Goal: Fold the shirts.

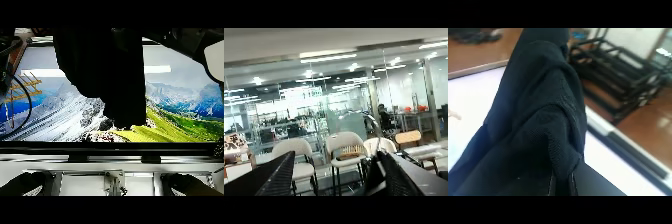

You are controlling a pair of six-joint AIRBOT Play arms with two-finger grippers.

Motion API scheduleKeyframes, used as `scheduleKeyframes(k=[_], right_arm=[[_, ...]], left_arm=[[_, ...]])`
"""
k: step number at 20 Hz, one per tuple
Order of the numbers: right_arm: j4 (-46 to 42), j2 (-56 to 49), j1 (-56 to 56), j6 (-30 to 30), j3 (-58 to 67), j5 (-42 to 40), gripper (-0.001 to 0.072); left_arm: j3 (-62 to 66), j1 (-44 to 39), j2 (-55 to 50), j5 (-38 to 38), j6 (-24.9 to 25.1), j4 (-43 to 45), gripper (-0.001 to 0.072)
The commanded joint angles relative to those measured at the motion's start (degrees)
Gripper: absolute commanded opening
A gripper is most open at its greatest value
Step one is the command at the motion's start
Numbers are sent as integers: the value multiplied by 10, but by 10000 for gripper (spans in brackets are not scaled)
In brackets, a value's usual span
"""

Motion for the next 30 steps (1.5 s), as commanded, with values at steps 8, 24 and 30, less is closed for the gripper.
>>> scheduleKeyframes(k=[8, 24, 30], right_arm=[[-472, 104, -181, 306, 0, 57, 67], [-473, 81, -685, 400, 0, -28, 67], [-473, 37, -762, 473, 0, -176, 67]], left_arm=[[0, -7, 17, 11, 7, 0, 662], [0, -7, 14, 11, 7, 0, 662], [0, -7, 14, 11, 7, 0, 662]])
